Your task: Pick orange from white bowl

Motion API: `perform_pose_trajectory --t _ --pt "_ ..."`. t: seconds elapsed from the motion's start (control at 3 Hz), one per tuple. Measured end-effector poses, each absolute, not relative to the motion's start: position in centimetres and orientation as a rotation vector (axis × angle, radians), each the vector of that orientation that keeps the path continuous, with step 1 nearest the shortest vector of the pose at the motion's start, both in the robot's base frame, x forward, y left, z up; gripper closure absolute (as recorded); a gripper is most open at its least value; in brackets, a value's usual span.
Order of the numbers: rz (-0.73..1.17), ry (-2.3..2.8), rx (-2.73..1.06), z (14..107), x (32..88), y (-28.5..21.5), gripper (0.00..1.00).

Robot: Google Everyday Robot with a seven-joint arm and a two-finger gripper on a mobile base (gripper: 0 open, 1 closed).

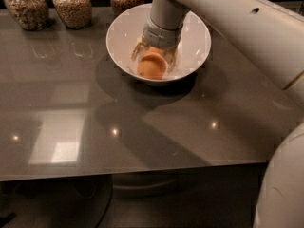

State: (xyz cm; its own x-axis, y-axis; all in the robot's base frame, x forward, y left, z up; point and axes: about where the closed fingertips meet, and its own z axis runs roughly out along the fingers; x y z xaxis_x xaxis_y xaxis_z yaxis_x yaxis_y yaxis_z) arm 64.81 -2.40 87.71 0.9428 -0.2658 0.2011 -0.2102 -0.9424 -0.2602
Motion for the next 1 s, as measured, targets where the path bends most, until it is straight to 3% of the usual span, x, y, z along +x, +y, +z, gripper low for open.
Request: perform_pose_trajectory --t 1.0 --pt "-0.371 0.348 -2.893 85.9 65.9 -2.7 0.34"
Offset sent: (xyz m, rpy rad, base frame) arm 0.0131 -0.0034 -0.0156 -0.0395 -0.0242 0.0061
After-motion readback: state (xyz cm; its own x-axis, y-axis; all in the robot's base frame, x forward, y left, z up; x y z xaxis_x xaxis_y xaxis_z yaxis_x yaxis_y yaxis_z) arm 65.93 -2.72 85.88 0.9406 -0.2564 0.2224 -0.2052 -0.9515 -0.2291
